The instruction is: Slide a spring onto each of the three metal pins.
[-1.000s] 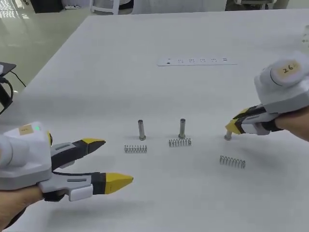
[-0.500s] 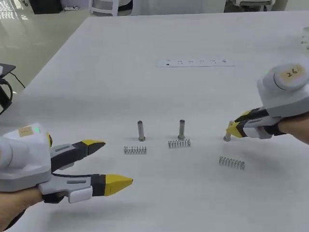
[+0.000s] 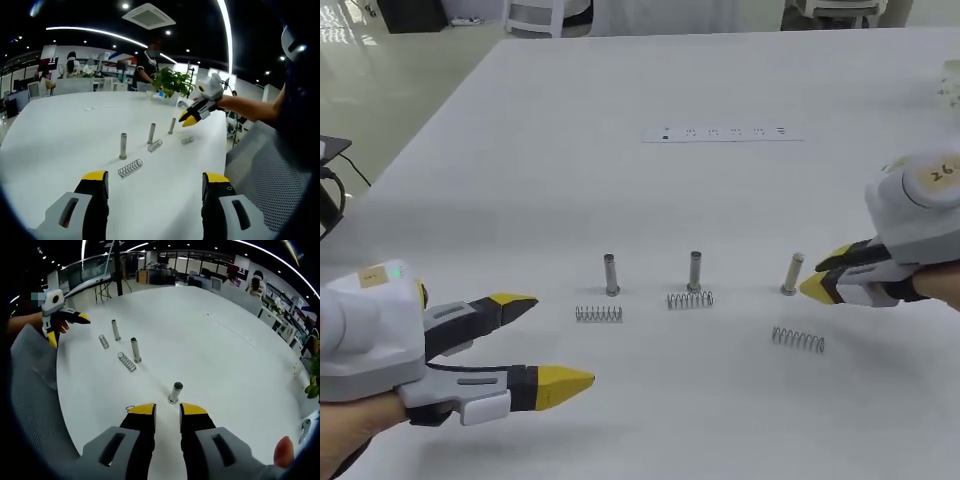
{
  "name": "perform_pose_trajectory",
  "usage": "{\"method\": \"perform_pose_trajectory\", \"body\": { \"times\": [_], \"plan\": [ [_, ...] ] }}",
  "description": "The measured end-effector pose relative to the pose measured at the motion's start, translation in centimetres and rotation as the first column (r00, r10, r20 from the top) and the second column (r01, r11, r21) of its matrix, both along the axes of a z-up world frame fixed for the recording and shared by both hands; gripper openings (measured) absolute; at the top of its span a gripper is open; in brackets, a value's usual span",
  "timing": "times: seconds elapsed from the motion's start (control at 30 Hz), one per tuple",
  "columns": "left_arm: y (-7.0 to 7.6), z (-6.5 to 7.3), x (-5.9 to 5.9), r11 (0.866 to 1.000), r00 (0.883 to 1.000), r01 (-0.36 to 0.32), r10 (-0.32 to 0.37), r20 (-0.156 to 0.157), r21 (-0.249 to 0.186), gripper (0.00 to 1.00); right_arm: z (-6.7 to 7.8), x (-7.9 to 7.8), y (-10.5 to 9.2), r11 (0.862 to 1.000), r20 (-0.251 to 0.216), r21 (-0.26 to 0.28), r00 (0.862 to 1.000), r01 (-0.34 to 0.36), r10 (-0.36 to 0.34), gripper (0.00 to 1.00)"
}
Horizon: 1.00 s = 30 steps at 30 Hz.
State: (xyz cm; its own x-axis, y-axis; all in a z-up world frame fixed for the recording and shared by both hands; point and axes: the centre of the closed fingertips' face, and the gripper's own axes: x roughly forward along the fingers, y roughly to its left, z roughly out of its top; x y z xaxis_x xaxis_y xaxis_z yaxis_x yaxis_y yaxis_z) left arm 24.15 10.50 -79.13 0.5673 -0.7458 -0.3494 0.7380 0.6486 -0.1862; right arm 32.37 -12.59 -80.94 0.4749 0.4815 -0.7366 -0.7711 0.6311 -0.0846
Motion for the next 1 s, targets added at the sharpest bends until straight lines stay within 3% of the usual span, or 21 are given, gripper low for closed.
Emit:
{"method": "perform_pose_trajectory", "body": {
  "times": [0.43, 1.0],
  "plan": [
    [0.0, 0.0, 0.0, 1.000, 1.000, 0.001, -0.001, -0.001, 0.001, 0.73, -0.5, -2.0, -0.1, 0.999, -0.018, -0.007, 0.999, -0.047, 0.047, 0.18],
    [0.0, -0.1, -0.2, 1.000, 1.000, 0.001, -0.001, -0.006, 0.003, 0.72, -2.8, -4.3, 0.2, 0.994, -0.068, -0.019, 0.992, -0.111, 0.110, 0.18]
  ]
}}
